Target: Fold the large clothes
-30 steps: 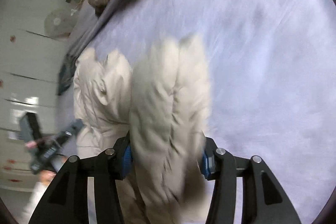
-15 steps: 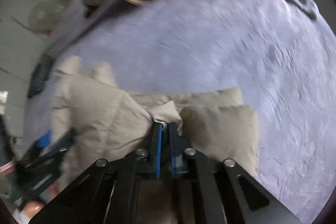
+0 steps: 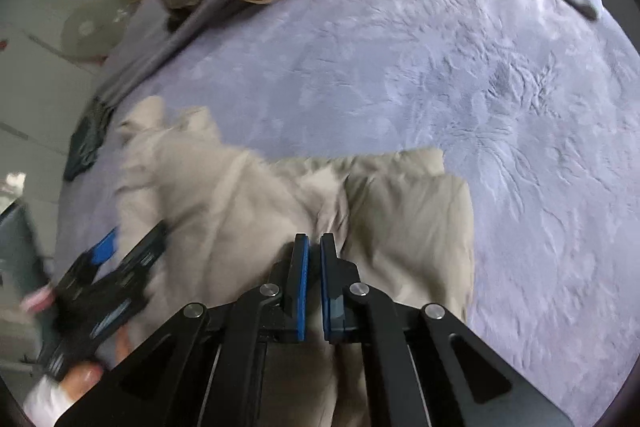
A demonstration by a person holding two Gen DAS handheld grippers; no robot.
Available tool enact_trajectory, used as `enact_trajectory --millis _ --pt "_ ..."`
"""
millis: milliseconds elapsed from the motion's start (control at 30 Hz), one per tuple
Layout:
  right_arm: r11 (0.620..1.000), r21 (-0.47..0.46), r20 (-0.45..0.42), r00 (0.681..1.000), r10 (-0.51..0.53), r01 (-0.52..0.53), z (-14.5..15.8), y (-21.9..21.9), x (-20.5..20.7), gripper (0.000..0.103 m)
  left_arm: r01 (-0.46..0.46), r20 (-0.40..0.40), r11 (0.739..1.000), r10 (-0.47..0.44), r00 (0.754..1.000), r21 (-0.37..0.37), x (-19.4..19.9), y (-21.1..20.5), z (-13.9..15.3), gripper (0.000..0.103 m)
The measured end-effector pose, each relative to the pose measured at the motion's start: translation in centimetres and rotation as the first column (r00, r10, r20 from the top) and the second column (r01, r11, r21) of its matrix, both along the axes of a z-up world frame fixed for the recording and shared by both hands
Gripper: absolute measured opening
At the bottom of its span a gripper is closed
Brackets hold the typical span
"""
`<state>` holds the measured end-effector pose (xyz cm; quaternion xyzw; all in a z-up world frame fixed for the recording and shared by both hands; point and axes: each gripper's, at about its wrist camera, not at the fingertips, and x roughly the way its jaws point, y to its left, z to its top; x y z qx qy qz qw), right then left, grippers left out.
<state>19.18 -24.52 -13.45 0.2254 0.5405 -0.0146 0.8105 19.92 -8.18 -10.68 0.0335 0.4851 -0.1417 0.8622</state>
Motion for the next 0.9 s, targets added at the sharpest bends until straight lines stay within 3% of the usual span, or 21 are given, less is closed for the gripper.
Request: enact_trajectory --millis 267,433,633,900 --pt "0.995 -0.025 0.047 0.994 0.100 -0.099 3.5 4.5 -7.3 0.004 -0.026 0.021 1.000 0.027 0.999 -0.014 -4.2 3.8 3.6 0.092" --pt "0.985 -0.059 -0.009 0.987 0.159 -0.160 2.0 7.0 -10.2 0.004 -0.041 -0.034 0.999 0.041 0.999 -0.004 -8.5 6.9 3.0 0.092" --pt "0.988 -0.069 -0.096 0.986 0.134 -0.141 -1.6 7.0 -10.5 0.004 -0.061 -0.144 0.998 0.062 0.988 0.008 -11.6 8.3 0.9 0.092" --pt "0.992 -0.067 -0.091 0.990 0.105 -0.111 1.1 6.7 -12.5 0.008 -0.044 -0.151 0.998 0.050 0.987 0.047 -14.1 9.2 2.9 0.092"
